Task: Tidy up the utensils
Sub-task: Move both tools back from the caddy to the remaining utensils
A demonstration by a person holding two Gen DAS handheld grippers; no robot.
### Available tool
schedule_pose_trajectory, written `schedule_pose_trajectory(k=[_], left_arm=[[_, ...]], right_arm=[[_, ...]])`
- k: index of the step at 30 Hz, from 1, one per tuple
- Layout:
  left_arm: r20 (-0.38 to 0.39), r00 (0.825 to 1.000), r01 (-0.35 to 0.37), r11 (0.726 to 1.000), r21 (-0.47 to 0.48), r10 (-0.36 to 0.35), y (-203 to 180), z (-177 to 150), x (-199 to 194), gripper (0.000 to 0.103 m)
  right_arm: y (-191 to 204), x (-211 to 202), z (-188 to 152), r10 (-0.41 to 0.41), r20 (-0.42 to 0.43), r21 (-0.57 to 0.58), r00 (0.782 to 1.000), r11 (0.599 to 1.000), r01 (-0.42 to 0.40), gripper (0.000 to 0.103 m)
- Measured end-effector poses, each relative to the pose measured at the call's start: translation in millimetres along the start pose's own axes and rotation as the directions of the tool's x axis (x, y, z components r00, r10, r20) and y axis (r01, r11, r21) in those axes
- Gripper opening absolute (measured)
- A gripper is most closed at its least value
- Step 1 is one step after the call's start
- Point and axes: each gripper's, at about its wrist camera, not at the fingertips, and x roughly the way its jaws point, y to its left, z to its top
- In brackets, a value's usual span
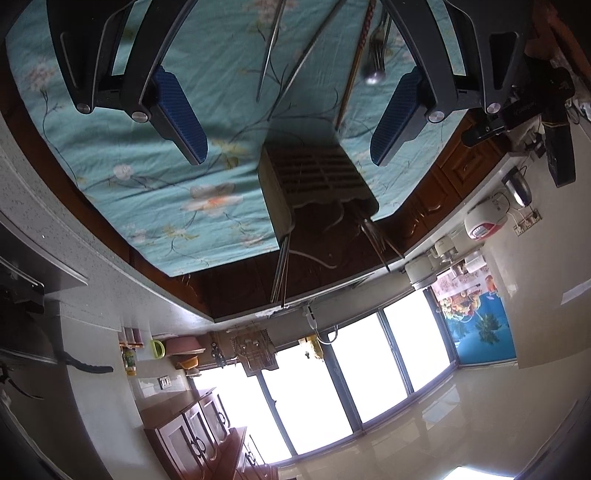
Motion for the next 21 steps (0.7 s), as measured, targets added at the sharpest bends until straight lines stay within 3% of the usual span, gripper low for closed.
schedule_pose_trajectory(k=[8,21], left_arm=[[-0.027,0.999,-0.025,0.999,0.022,0.026,-3.7,-10.3,-9.4,0.091],[-0.1,0.993,-0.057,0.996,0.073,0.064,-13.4,-13.4,11.3,0.091]], right_arm=[[-0.2,-6.9,-25.7,-0.008,-0.045,-0.001,0.999,1.0,0.008,0.092],[-0.3,13.6,-53.3,-0.033,-0.139,-0.034,0.99,0.999,0.028,0.091]])
